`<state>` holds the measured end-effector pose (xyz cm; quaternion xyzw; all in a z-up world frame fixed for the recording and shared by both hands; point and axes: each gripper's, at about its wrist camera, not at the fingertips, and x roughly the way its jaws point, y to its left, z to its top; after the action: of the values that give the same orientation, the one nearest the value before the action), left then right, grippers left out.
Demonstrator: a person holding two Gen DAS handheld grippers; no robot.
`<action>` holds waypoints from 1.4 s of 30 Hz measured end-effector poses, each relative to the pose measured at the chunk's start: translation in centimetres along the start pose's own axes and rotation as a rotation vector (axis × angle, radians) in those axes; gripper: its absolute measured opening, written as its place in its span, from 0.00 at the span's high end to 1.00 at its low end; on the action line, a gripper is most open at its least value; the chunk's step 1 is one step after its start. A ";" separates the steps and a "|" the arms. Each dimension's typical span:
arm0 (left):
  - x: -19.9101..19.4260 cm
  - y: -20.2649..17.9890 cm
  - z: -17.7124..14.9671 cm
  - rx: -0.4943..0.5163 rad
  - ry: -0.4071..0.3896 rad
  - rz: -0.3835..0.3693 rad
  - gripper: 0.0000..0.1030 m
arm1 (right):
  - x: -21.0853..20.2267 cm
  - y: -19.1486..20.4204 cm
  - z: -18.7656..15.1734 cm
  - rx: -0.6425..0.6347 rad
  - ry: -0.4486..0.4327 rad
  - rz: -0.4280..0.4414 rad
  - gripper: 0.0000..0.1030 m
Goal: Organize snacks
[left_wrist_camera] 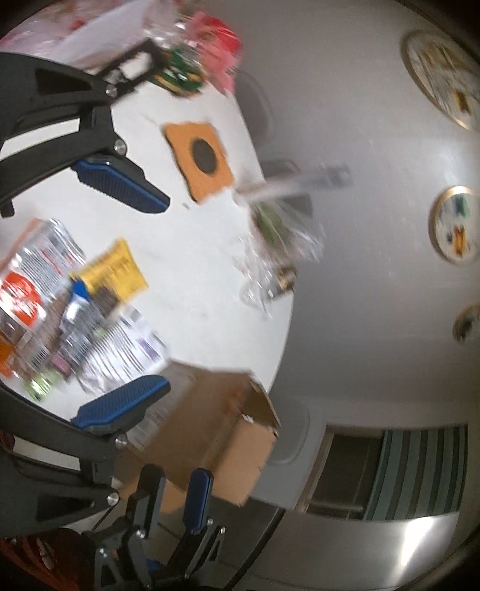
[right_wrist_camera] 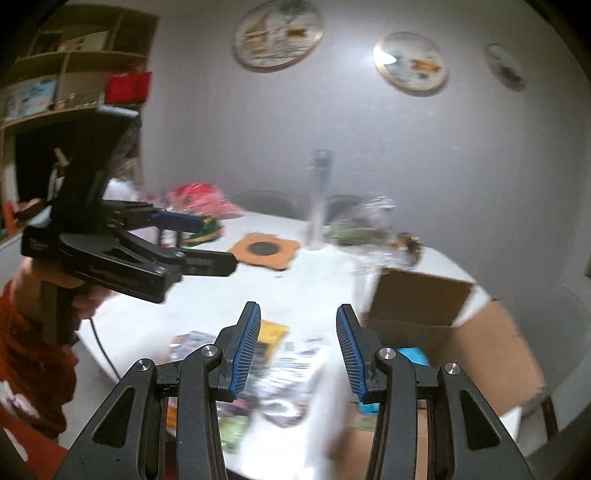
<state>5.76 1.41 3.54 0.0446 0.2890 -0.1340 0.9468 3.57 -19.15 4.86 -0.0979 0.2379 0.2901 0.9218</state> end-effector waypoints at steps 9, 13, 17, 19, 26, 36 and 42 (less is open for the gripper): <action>3.5 3.5 -8.3 -0.148 0.153 0.018 0.15 | 6.8 3.8 -3.9 0.049 0.140 0.125 0.62; 4.8 4.0 -11.1 -0.213 0.207 -0.007 0.15 | 9.2 4.1 -5.9 0.080 0.208 0.143 0.62; 6.0 3.6 -12.7 -0.259 0.238 -0.032 0.15 | 10.7 4.2 -7.3 0.111 0.242 0.131 0.62; 6.2 3.3 -13.2 -0.265 0.244 -0.034 0.15 | 11.2 4.0 -7.5 0.128 0.252 0.138 0.62; 6.5 2.2 -13.2 -0.251 0.250 -0.011 0.15 | 11.2 3.3 -9.1 0.200 0.259 0.118 0.61; 6.7 1.3 -13.7 -0.201 0.245 0.072 0.11 | 10.9 3.3 -10.3 0.256 0.274 0.124 0.60; 6.2 2.9 -14.5 -0.243 0.256 0.087 0.11 | 11.4 3.5 -10.7 0.277 0.290 0.120 0.57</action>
<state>3.71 5.12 -11.91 -0.0409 0.4192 -0.0504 0.9056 5.65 -14.15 -10.18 0.0035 0.4113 0.2917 0.8636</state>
